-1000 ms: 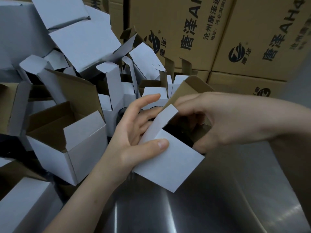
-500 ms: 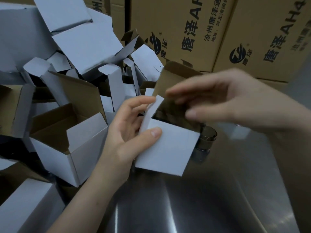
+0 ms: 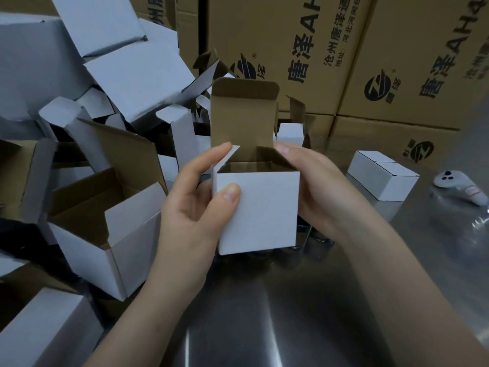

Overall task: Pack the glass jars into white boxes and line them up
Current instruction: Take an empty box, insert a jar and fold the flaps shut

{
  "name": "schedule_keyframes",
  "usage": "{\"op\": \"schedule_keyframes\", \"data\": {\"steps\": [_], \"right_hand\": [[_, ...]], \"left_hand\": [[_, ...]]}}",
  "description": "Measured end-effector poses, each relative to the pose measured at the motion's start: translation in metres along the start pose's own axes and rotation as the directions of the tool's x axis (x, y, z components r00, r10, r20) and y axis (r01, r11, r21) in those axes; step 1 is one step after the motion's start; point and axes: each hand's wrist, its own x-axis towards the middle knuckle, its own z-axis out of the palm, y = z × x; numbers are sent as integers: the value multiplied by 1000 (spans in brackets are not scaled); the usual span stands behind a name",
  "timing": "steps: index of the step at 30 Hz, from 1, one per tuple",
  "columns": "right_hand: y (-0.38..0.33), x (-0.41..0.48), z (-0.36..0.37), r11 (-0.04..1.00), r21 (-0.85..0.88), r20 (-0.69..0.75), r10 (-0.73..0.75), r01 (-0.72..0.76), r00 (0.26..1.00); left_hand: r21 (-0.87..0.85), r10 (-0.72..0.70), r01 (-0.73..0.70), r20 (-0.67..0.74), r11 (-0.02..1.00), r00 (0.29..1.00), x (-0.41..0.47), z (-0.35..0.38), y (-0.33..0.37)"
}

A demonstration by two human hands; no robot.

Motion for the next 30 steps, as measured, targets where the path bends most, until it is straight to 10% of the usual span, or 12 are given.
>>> {"op": "schedule_keyframes", "data": {"steps": [14,30], "right_hand": [[29,-6,5,959,237,-138,-126,157,982],[32,-10,13,978,160,-137,-110,132,984]], "left_hand": [[325,-34,-7,121,946,992,-5,8,-7],[118,11,-14,27,993,1000,-3,8,-7]]}}
